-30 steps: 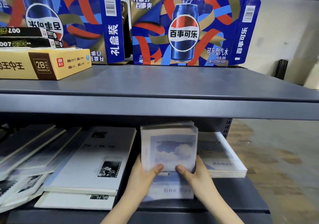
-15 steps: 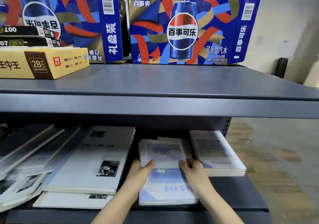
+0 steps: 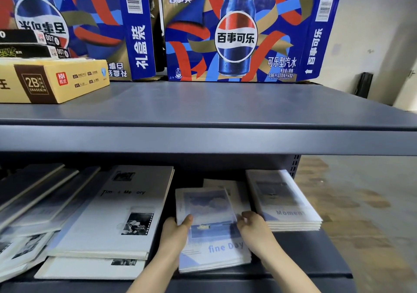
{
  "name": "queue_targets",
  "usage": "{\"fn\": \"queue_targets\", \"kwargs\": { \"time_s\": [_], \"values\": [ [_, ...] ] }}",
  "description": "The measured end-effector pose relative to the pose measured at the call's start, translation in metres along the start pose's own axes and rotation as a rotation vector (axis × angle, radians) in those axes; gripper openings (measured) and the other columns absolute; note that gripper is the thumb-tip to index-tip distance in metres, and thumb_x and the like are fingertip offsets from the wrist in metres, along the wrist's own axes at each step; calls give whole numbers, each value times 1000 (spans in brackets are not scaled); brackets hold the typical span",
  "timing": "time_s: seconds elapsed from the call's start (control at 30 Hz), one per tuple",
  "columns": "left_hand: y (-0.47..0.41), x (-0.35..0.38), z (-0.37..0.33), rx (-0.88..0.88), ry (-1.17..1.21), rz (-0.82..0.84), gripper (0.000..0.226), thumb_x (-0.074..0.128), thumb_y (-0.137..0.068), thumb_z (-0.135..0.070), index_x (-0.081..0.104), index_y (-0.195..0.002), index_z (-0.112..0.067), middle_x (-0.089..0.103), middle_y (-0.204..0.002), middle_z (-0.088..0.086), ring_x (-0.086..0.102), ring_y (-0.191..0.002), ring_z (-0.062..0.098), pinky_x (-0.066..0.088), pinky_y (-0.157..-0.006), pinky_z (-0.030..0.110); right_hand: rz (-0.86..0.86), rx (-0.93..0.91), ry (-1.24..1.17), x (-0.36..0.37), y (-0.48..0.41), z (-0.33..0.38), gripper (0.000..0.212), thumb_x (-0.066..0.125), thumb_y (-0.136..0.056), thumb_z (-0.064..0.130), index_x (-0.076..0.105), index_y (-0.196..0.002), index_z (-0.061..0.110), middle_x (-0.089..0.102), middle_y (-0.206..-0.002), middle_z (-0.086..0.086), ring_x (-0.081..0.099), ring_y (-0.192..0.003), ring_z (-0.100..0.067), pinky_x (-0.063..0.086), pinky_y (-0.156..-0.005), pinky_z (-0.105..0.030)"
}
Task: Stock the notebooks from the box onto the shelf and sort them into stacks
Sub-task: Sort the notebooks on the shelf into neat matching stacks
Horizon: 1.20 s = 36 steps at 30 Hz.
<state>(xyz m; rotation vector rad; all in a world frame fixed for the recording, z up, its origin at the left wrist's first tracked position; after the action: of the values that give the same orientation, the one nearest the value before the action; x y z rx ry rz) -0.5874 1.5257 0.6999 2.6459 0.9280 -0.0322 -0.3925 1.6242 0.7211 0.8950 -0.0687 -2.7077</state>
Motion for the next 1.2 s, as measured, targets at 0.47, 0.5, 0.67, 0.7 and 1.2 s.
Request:
{"fn": "queue_targets", "kwargs": {
  "time_s": [0.47,0.5,0.67,0.7,1.2],
  "values": [
    [-4,-5,1,-20,-74,-72,55,49,-97,-25,31,-140,2,39,-144,15,35,-134,31,31,-104,35,12,145,-216,-10,-13,-25,28,44,-86,2,34,-62,13,28,-52,-1,25,-49,-16,20,-54,-29],
    [-4,-5,0,-17,-79,-73,54,49,-97,-25,31,-139,3,40,-143,15,36,-134,31,32,-103,35,25,147,-212,-7,-12,-27,30,45,-86,2,35,-60,13,30,-49,0,27,-47,-16,22,-52,-27],
    [-2,-7,0,-18,-80,-71,54,48,-97,-25,30,-139,3,39,-144,16,34,-134,31,31,-104,35,80,84,-253,5,-7,-16,14,51,-87,15,47,-76,9,47,-62,-9,42,-52,-17,32,-49,-21],
    [-3,-7,0,-19,-73,-69,56,48,-97,-26,28,-141,3,37,-145,15,33,-136,30,30,-106,35,59,52,-259,2,-7,-11,13,52,-84,17,49,-79,6,53,-65,-16,48,-54,-19,36,-50,-21],
    [-10,-3,-9,24,-75,-89,50,51,-96,-26,39,-131,7,49,-131,18,43,-126,32,32,-87,26,-318,-541,444,-54,39,117,46,48,-86,15,51,-130,25,67,-112,-10,60,-100,-35,43,-72,-35]
  ]
}}
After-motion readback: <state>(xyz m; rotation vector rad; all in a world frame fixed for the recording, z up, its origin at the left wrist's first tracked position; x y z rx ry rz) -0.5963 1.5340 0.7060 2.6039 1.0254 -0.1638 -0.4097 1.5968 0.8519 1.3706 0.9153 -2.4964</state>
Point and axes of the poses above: each hand's wrist, its own y-axis away from the middle knuckle, its own x-axis out of the palm, z = x × y, the point moved 10 cm from there along -y, towards the middle knuckle
